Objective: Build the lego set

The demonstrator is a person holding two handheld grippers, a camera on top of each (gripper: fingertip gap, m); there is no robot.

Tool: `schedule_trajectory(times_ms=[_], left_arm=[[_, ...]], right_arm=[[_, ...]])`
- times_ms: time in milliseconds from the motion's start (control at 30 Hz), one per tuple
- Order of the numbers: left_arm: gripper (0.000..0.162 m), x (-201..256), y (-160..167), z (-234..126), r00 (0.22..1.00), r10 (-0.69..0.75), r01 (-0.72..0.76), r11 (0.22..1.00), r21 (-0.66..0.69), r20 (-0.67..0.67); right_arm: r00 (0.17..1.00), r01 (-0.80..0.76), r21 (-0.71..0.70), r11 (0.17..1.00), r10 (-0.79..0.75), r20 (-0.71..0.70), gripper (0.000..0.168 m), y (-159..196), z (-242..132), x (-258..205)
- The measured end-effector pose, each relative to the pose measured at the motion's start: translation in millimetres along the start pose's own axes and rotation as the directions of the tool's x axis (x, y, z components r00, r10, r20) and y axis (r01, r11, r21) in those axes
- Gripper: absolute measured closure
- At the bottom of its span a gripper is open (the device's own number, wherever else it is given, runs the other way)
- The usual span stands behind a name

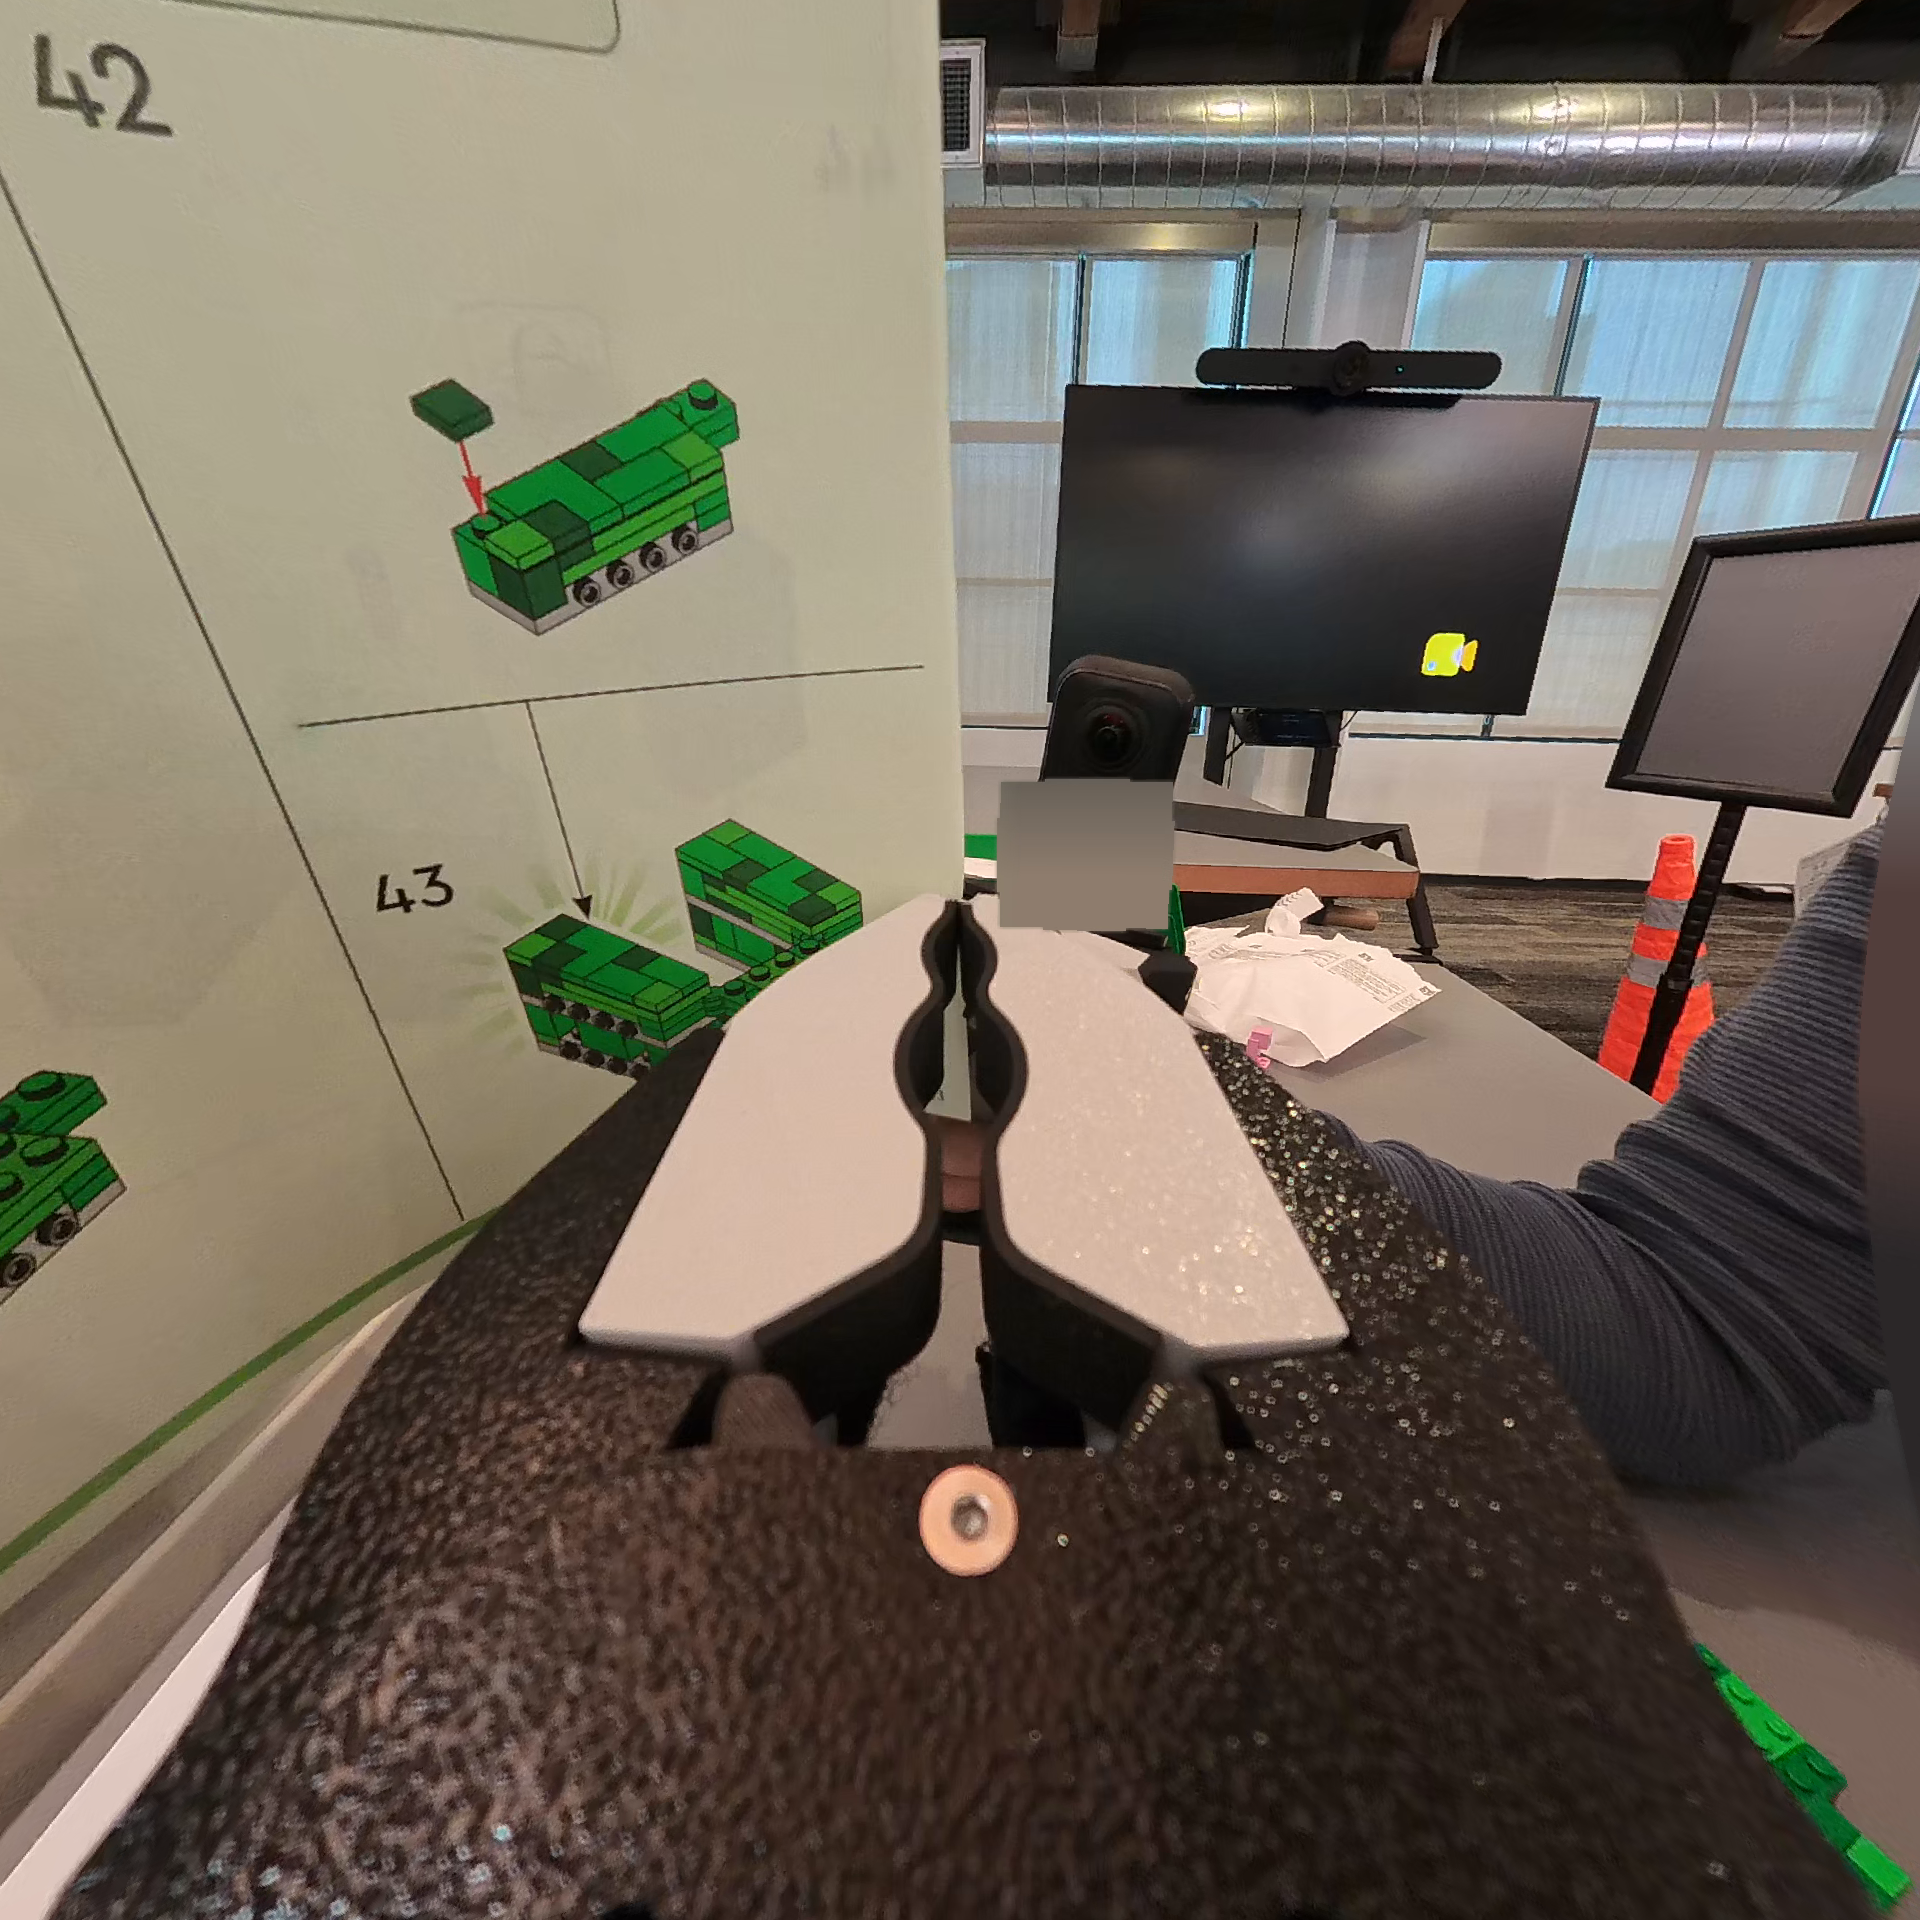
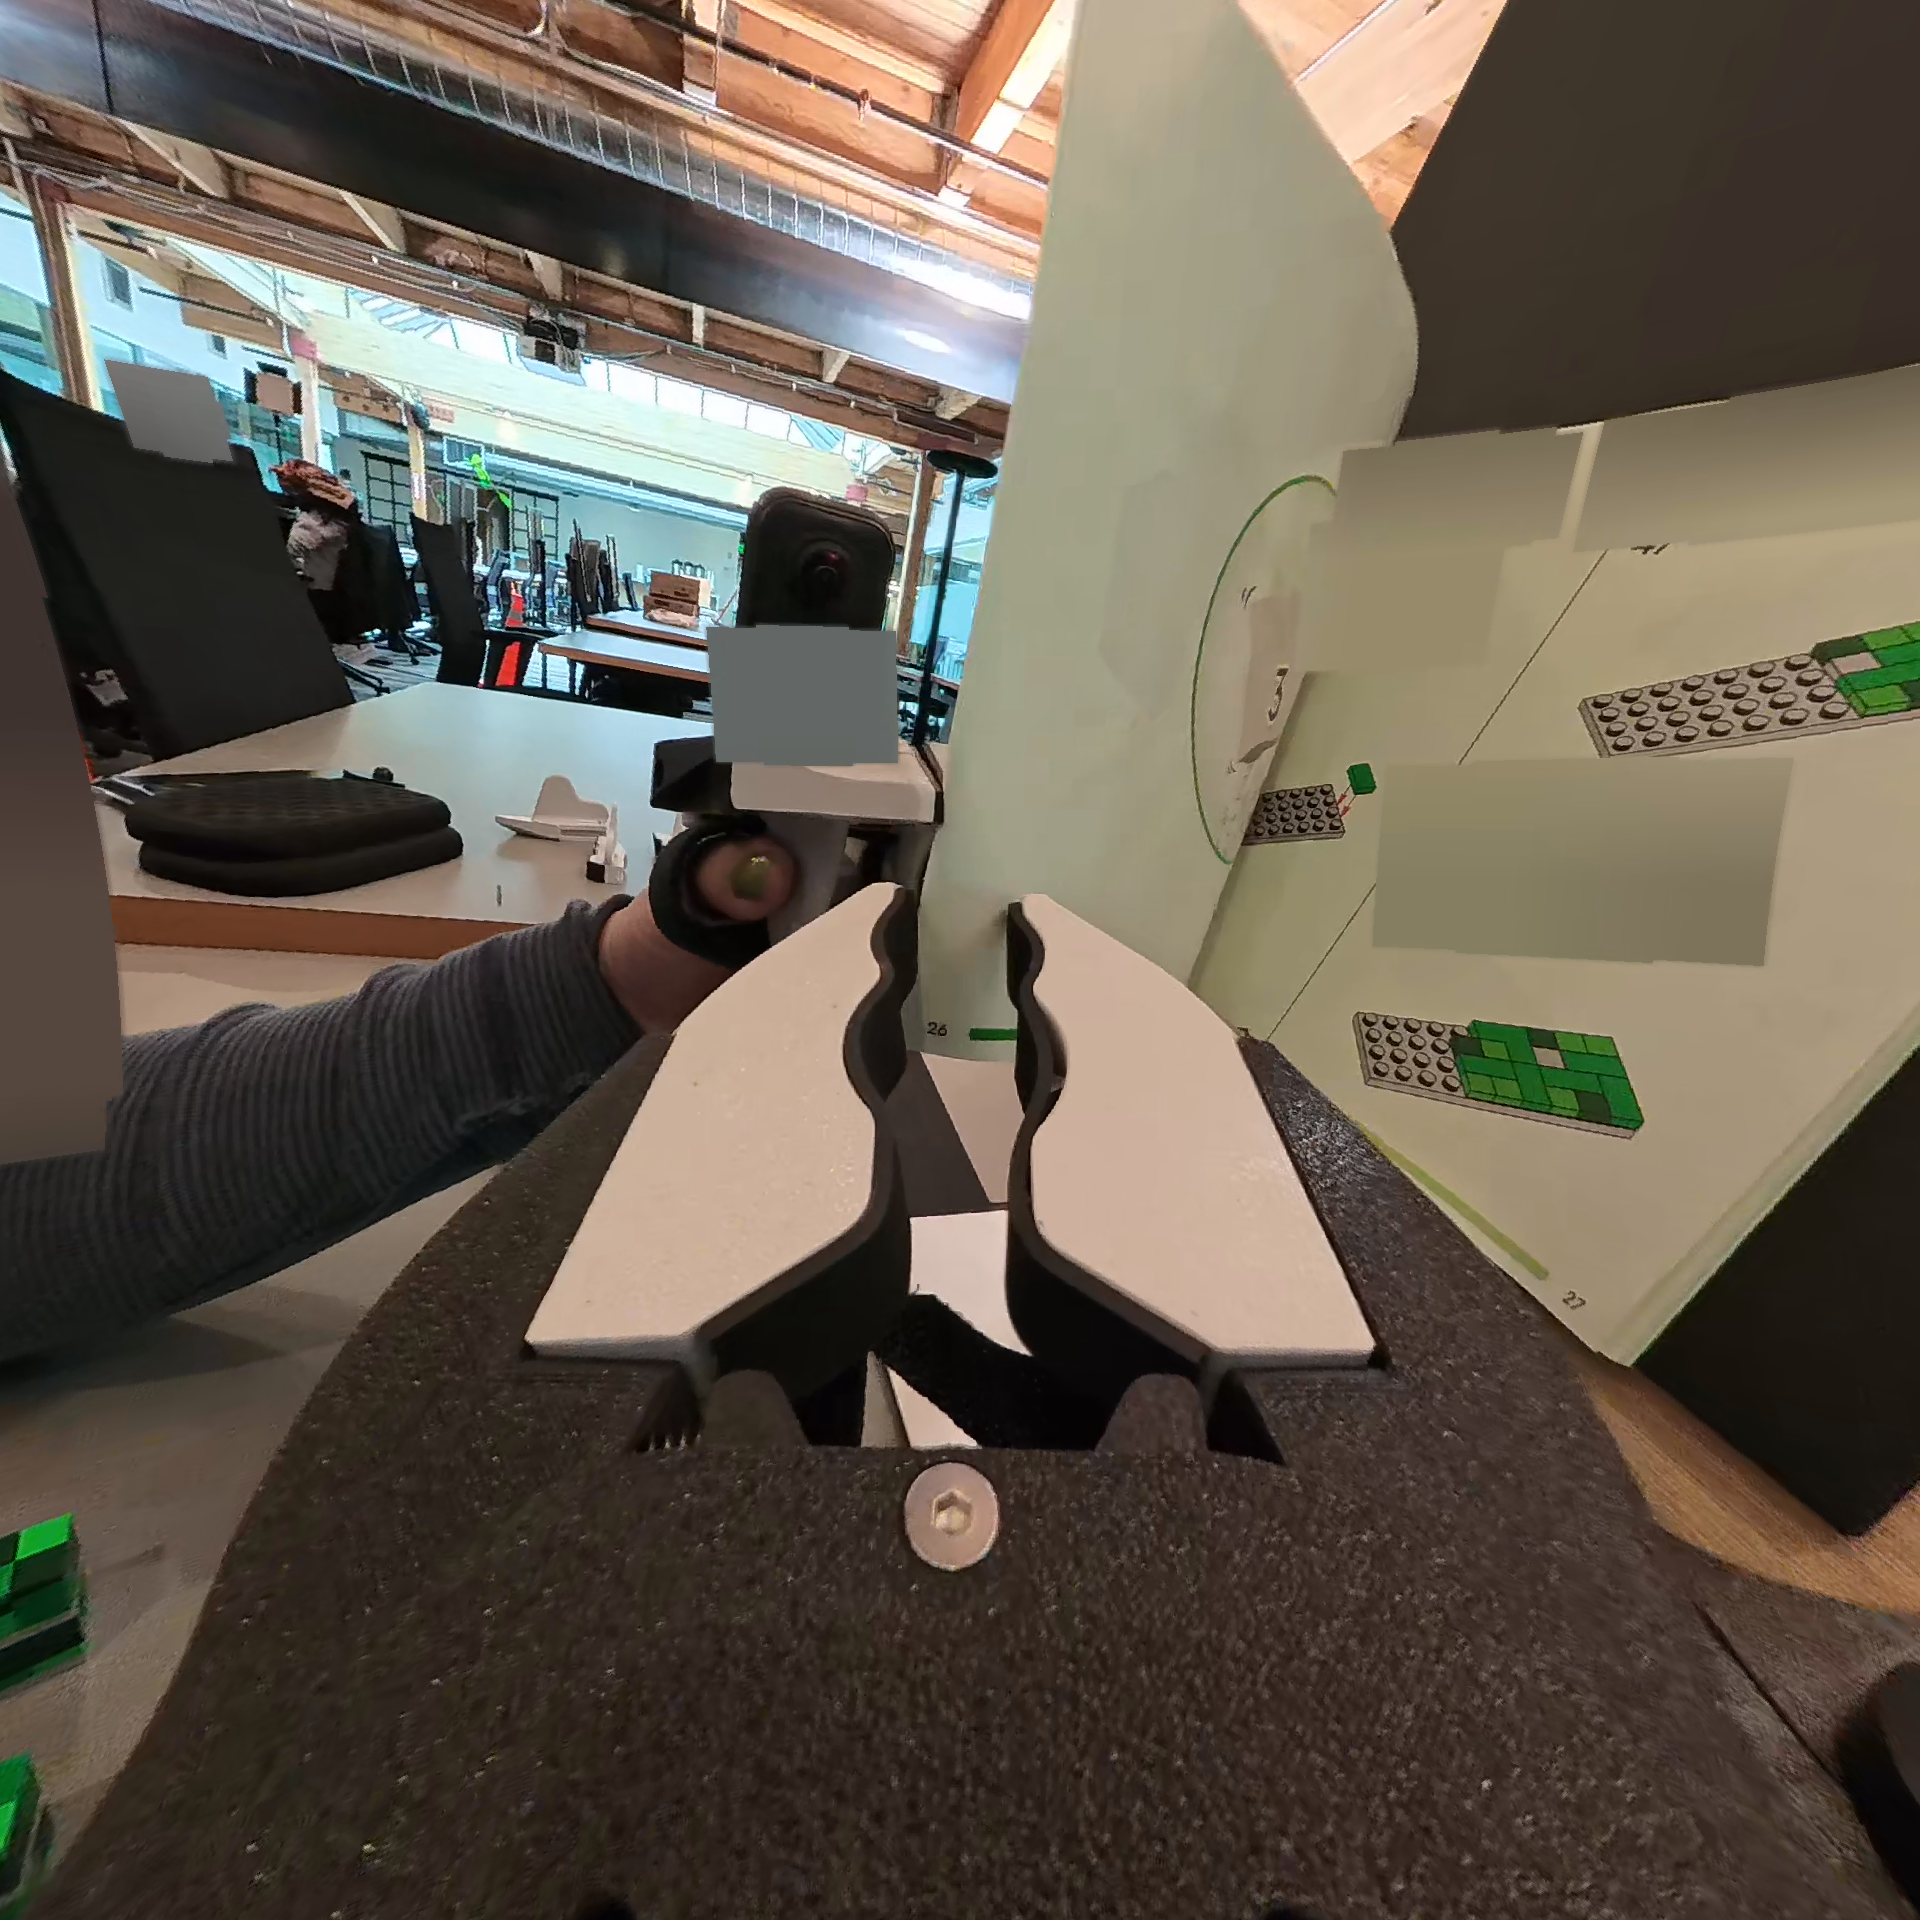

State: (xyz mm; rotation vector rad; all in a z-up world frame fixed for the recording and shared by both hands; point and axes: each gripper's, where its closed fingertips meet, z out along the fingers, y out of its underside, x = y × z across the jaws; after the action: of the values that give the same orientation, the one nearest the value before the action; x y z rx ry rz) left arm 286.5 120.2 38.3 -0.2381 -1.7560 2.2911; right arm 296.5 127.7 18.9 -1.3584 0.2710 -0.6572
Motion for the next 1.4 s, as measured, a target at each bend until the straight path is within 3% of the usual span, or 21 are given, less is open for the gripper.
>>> schedule_trajectory(times_ms=[800, 1200, 1400], left_arm=[[0.162, 4, -2, -1, 0.998, -0.05, 0.051, 0.999, 0.01, -0.035], [0.162, 4, 3, 2, 0.999, -0.03, 0.03, 0.999, -0.022, -0.027], [0.162, 5, 3, 2, 0.999, -0.029, 0.029, 0.999, -0.023, -0.035]], right_arm=[[0.999, -0.032, 0.039, 0.999, 0.03, 0.043, 0.16, -4, -3, -4], [1.0, -0.022, 0.075, 0.997, 0.021, 0.015, 0.15, -13, -5, -1], [1.0, -0.018, 0.066, 0.998, 0.017, 0.017, 0.161, -12, -5, -1]])
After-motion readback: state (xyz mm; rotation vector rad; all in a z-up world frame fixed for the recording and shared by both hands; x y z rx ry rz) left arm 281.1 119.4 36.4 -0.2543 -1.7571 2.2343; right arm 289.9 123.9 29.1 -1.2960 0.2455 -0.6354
